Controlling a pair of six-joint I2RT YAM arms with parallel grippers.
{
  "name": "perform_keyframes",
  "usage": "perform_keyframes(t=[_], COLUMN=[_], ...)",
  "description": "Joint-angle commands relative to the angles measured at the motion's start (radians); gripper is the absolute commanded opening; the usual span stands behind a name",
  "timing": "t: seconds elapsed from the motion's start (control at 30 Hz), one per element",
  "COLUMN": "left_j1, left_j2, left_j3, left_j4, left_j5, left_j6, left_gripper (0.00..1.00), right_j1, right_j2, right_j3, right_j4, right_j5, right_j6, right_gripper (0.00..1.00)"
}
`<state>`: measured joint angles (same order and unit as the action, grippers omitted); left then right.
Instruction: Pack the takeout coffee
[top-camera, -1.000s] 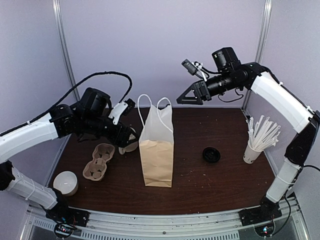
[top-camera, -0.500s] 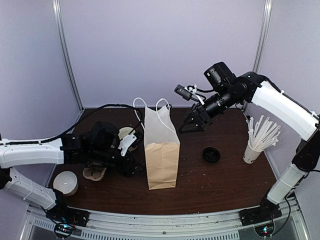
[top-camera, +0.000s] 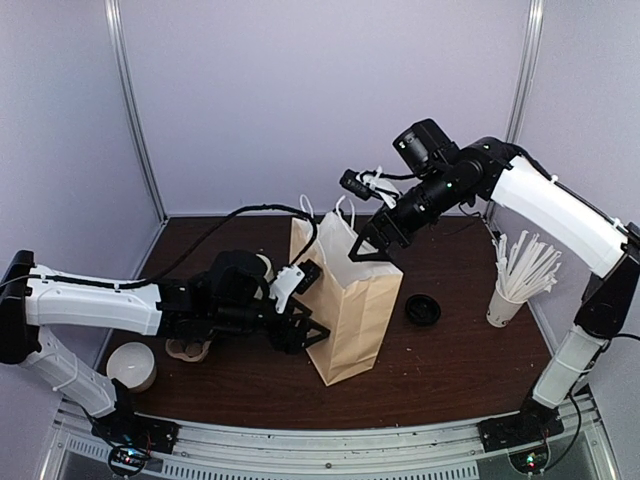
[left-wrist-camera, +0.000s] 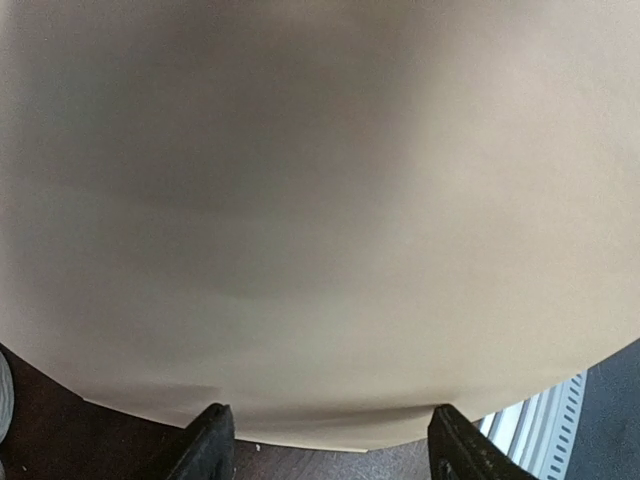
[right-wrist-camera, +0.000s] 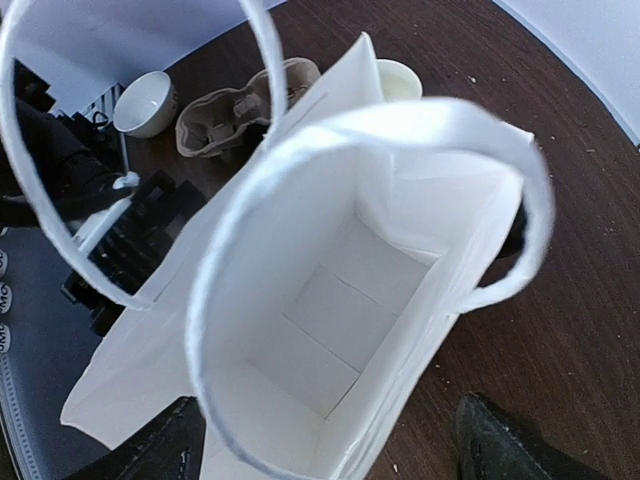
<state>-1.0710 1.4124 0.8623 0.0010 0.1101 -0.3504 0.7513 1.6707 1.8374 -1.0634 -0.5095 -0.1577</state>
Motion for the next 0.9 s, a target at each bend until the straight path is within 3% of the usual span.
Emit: perform_keyframes(t=[0.0, 0.2, 0.27, 0.33, 0.6, 0.67, 0.73, 0.87], left_j1=[-0.003, -0.006, -0.005, -0.006, -0.006, -0.005, -0.003, -0.003], left_j2=[-0.014, -0.06, -0.089, -0.127, -0.291, -0.318, -0.342, -0.36], left_j3=[0.013, -0.008, -0.017, -0.021, 0.088, 0.102, 0.104, 0.101], left_j4=[0.069, 0.018, -0.023, -0.09, -0.573, -0.632, -0.654, -0.653], left_j5=[-0.014, -0.023, -0.033, -0.054, -0.362, -0.414, -0.442, -0.48], left_j6=[-0.006, -0.007, -0.008, -0.006, 0.001, 0.009, 0.019, 0.027], left_gripper=[0.7, 0.69, 0.69, 0.69, 0.69, 0.7, 0.7, 0.71], right_j1=[0.006, -0.007, -0.015, -0.024, -0.044, -0.044, -0.044, -0.044], right_j2=[0.037, 0.094, 0.104, 0.107, 0.06, 0.051, 0.045, 0.015], right_j3=[0.038, 0.093, 0.102, 0.103, 0.081, 0.075, 0.067, 0.044], right_j4=[-0.01, -0.009, -0.001, 0.006, 0.003, -0.002, -0.007, -0.005], right_j5=[0.162, 0.114, 0.059, 0.028, 0.017, 0.043, 0.072, 0.141], right_j6=[0.027, 0.073, 0.088, 0.102, 0.067, 0.052, 0.048, 0.029], right_gripper=[0.88, 0.57, 0.37, 0.27, 0.31, 0.35, 0.47, 0.47])
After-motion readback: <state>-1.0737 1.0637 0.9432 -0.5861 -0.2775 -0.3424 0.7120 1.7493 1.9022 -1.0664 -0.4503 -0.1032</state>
